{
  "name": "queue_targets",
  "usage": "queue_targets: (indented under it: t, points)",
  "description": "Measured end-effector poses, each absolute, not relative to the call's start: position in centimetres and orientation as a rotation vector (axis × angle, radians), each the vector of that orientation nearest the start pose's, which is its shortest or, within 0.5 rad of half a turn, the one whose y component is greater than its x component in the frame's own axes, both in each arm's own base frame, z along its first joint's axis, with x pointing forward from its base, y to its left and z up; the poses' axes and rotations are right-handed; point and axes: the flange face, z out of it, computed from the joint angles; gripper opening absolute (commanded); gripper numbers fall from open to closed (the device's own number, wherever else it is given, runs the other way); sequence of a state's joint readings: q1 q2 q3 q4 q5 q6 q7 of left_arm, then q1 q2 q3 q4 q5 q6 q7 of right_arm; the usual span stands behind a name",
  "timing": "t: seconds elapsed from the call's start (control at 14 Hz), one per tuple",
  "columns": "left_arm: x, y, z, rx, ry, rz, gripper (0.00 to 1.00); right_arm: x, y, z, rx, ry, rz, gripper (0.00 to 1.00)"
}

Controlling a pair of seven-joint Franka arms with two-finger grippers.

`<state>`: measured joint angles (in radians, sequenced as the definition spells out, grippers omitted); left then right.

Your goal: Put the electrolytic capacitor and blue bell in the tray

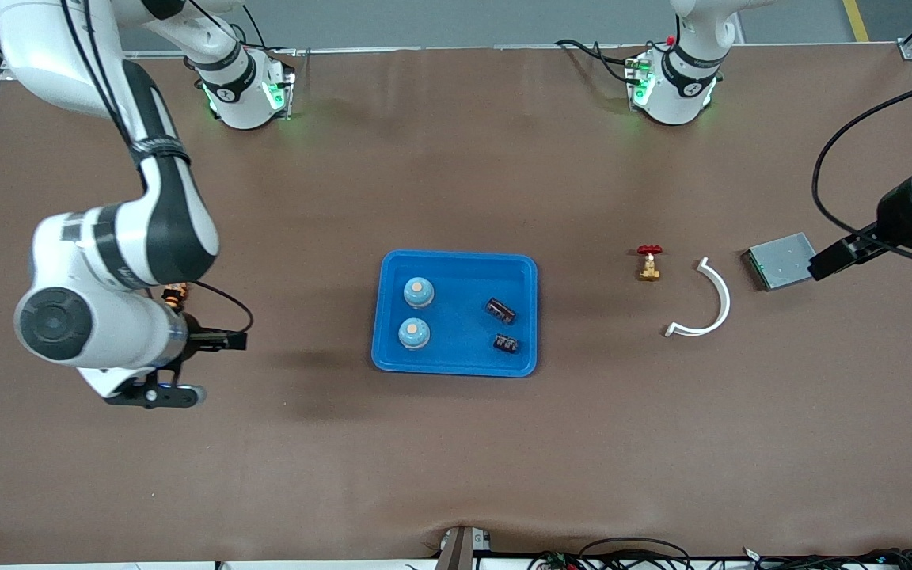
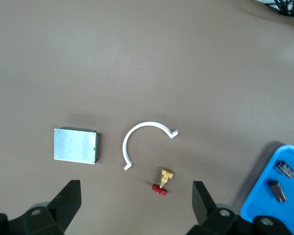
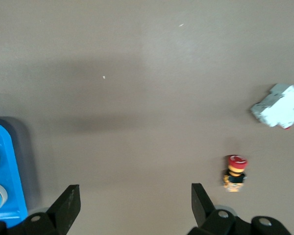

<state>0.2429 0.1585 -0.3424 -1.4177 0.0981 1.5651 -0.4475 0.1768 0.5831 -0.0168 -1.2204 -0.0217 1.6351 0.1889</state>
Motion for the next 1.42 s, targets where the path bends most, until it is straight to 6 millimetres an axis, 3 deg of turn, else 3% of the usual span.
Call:
queue_targets:
  t: [0.28, 0.43, 0.85, 1.07, 1.42]
  points:
    - [57.6, -1.8, 62.7, -3.053, -0.491, 0.079, 1.00, 68.5, 3.9, 46.6, -3.170, -0.050, 0.202, 1.00]
    - [56.8, -1.6, 63.8, -3.053, -0.435, 0.065, 1.00, 67.5, 1.6, 48.0, -3.173, -0.035, 0.191, 1.00]
    - [54.8, 0.9, 65.3, -3.068, -0.295, 0.069, 1.00, 63.2, -0.4, 55.1, -3.175, 0.007, 0.132, 1.00]
    - [54.5, 0.6, 65.2, -3.065, -0.310, 0.093, 1.00, 61.7, -2.5, 57.9, -3.173, 0.059, 0.091, 1.00]
    - [54.4, 0.4, 65.0, -3.071, -0.251, 0.104, 1.00, 59.6, -3.6, 61.7, -3.170, 0.091, 0.019, 1.00]
